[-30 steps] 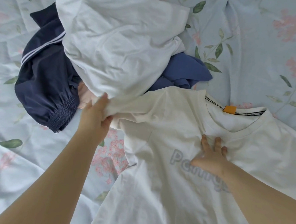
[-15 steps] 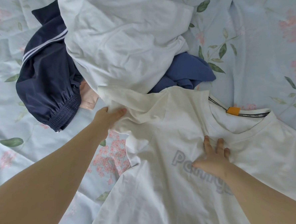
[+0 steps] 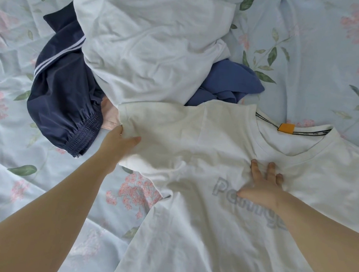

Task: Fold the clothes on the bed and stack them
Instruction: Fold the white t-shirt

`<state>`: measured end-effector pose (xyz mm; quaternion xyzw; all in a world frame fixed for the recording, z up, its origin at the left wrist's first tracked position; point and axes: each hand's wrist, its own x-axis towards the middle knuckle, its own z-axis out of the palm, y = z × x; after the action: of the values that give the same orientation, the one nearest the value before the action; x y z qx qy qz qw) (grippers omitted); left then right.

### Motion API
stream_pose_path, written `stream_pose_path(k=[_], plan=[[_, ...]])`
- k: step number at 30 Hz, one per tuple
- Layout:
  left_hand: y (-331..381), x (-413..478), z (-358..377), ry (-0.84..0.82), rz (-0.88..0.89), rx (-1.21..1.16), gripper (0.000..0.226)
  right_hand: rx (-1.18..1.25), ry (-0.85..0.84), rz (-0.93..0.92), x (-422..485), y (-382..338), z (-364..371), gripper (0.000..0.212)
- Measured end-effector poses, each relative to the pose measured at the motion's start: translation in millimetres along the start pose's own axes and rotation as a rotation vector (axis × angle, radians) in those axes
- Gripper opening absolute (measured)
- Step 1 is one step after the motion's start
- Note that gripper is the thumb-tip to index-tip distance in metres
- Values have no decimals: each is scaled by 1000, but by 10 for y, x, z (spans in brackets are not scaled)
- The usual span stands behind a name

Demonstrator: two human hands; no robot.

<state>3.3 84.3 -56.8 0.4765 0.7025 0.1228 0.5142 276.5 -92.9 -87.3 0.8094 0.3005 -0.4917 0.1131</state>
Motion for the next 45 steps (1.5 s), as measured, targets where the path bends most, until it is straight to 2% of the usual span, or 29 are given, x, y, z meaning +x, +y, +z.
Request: stream_pose_path(k=[2,5,8,10,13,14,16,17,18,20,23,26,28,29,32,34,37,39,40,42,43,45], plan=[[79,-59,-14,12,41,53,13,-2,4,-11,-8,1,-2,99],[250,-191,24,-14,140,154,24,41,4,-37,-20,33,-13,98],[504,-414,130,-90,150,217,32,139,25,-96,-46,128,-18,95],[697,-629,325,-204,123,204,37,200,64,-172,-94,239,-9,91],[856,-987,788,-463,90,158,39,323,150,-278,-234,431,34,86],[833,-1074,962,-562,70,179,43,370,205,-294,-289,501,54,83],[689,-1161,1286,-690,24,281,67,440,356,-292,-392,655,85,75],[586,-1163,1409,-679,16,344,76,466,432,-274,-428,737,102,70],[468,-1130,1497,-602,45,409,79,485,491,-244,-453,818,117,63],[278,-1044,1595,-330,171,481,66,533,534,-171,-482,970,135,50],[116,-978,1609,7,260,526,45,664,460,-121,-476,1071,187,30],[120,-905,1564,186,164,441,49,782,369,-127,-430,932,316,12],[165,-759,1567,206,42,273,53,880,288,-141,-360,774,428,17],[191,-660,1571,164,5,187,50,892,243,-151,-323,692,473,20],[308,-432,1554,-15,-17,26,23,944,178,-161,-192,450,555,31],[364,-320,1520,7,73,-8,19,991,236,-121,-101,316,575,33],[386,-277,1455,199,286,-3,12,950,252,-128,-33,189,560,32],[335,-288,1449,274,283,165,35,1007,283,-130,-45,230,529,20],[298,-334,1472,301,282,350,52,1010,342,-109,-66,305,501,14],[205,-501,1630,295,440,674,71,964,527,-29,-119,542,416,10],[164,-629,1755,247,571,785,72,929,620,24,-160,698,364,15],[81,-897,2061,49,774,964,68,842,765,132,-230,1031,260,25]])
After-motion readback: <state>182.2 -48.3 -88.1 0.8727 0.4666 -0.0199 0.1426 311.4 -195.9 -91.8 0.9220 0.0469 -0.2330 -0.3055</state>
